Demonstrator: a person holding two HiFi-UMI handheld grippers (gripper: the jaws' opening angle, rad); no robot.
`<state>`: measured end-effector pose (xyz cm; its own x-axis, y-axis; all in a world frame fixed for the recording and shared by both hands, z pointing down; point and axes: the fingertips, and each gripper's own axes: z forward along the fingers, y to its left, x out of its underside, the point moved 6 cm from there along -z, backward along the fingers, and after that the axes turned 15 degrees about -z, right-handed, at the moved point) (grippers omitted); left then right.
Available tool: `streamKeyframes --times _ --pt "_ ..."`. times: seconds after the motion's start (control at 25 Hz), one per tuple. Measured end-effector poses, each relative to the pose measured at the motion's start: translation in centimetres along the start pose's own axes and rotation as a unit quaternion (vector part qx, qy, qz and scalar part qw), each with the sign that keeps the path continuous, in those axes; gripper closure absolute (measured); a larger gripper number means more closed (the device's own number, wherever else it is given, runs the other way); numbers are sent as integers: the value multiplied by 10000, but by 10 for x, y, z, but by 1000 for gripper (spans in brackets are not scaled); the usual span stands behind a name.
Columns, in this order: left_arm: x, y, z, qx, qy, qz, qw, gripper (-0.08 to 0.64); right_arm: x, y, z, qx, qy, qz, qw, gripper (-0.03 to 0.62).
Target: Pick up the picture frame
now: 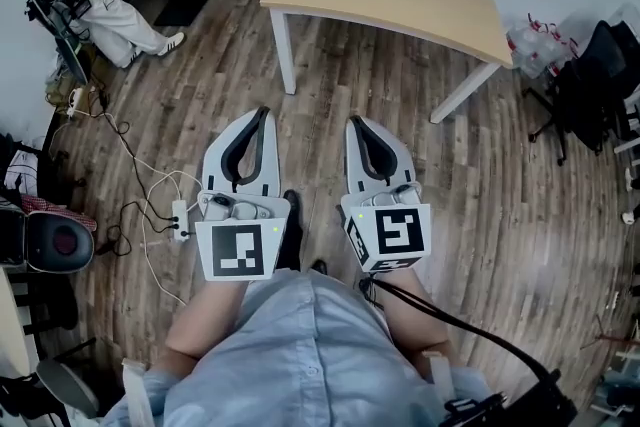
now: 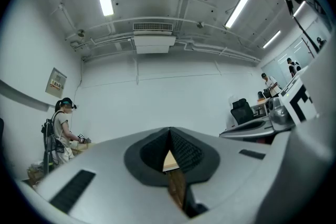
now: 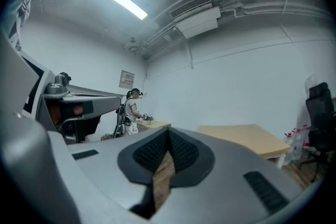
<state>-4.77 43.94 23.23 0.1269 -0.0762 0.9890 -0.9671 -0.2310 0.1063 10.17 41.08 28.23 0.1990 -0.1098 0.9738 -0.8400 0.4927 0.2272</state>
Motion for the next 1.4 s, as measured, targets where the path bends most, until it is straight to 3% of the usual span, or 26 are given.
streamKeyframes --times 0.32,0.6,1.04,1.4 --pt "14 43 65 4 -53 -191 9998 560 12 -17 75 75 73 -77 9999 592" --pt "17 74 134 287 -122 -156 9994 560 12 -41 140 340 86 -171 9992 591" --pt "28 91 197 451 -14 -315 9985 559 15 -72 191 553 170 -247 9980 591" --pt "43 95 264 314 49 -190 9993 560 37 -119 250 574 188 -319 9977 591"
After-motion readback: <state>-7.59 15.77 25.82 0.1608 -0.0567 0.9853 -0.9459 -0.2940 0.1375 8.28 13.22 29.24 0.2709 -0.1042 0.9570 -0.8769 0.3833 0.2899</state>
